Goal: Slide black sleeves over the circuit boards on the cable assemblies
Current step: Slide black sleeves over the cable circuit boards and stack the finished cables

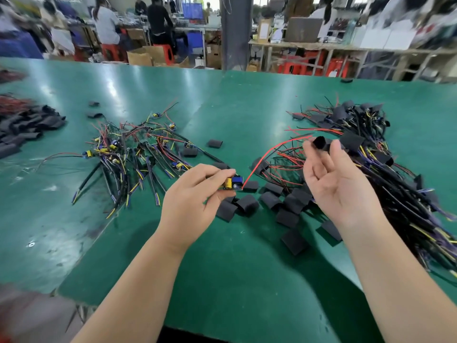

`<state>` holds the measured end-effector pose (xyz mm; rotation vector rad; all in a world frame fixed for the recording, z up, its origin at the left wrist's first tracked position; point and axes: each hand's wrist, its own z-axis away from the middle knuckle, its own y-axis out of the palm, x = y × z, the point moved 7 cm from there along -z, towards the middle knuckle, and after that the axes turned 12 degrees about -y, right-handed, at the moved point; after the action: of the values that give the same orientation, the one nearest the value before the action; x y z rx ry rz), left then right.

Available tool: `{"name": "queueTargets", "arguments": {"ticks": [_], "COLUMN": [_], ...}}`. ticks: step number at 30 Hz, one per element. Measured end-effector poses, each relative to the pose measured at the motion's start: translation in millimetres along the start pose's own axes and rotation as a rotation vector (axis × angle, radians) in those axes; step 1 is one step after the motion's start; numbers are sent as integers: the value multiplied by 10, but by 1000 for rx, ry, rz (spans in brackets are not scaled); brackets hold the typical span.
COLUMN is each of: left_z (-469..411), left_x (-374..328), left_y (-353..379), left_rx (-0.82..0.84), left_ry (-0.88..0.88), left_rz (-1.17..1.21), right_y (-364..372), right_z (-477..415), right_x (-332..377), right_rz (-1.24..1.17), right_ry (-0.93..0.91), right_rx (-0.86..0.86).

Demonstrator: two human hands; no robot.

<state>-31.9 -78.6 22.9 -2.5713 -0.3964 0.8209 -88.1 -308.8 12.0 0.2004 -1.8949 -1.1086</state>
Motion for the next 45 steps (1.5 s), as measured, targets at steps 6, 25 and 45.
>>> {"name": "queueTargets", "arguments": {"ticks": [6,25,45], "left_z": [18,29,1], "left_x": [-61,-75,13], "left_y": [50,200,188], "left_rx": [63,134,157], "left_ry": [3,-131,-299], "left_rz": [-48,53,198], "right_y": [155,327,388], "right_z": [50,288,357], "right_x": [-62,-518,-408], "right_rz": [-110,335,521], "right_ry": [53,96,-55], "right_rx": [78,329,424]}}
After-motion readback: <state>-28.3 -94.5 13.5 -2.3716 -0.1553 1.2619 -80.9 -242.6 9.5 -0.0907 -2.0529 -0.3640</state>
